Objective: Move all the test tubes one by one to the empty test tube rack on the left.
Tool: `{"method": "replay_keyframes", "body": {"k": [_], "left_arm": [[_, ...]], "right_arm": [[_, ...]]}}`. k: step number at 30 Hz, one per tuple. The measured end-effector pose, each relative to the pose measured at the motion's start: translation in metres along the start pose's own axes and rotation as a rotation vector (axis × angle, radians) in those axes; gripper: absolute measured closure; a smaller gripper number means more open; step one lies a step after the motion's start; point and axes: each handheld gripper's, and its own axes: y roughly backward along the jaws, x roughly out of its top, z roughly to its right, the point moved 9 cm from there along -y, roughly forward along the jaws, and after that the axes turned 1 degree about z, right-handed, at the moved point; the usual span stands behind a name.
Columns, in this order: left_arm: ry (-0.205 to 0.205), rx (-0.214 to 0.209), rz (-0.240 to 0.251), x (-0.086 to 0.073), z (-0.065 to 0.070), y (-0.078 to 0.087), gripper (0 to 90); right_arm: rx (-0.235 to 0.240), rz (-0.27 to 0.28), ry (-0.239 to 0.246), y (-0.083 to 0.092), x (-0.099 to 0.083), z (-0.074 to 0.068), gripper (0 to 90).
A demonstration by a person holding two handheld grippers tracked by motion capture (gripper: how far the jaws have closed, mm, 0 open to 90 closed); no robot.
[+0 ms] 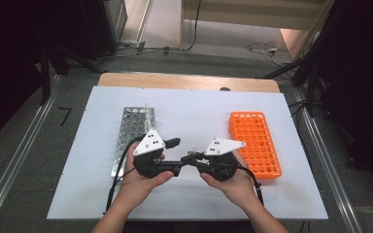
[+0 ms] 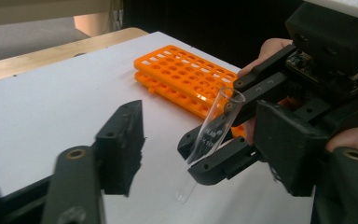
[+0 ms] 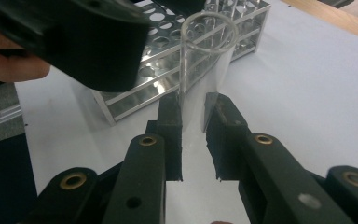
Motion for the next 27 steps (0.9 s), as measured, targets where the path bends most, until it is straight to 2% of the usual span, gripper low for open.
{"method": "replay_keyframes", "body": {"k": [12,19,27], "left_arm": [[-0.037,-0.025,-0.017,-0.003,0.009,-0.004,61.7],[-0.050,-0.040,-0.017,-0.004,0.012,-0.005,69.6],[-0.064,-0.031,-0.011,-0.003,0.011,-0.004,72.5]], "right_arm": [[0.029,-0.008,0.016,-0.003,0.001,-0.011,74.4],[0.044,-0.009,0.011,-0.003,0.002,-0.013,74.4],[0.049,-0.006,0.009,-0.002,0.003,-0.014,74.3]]}}
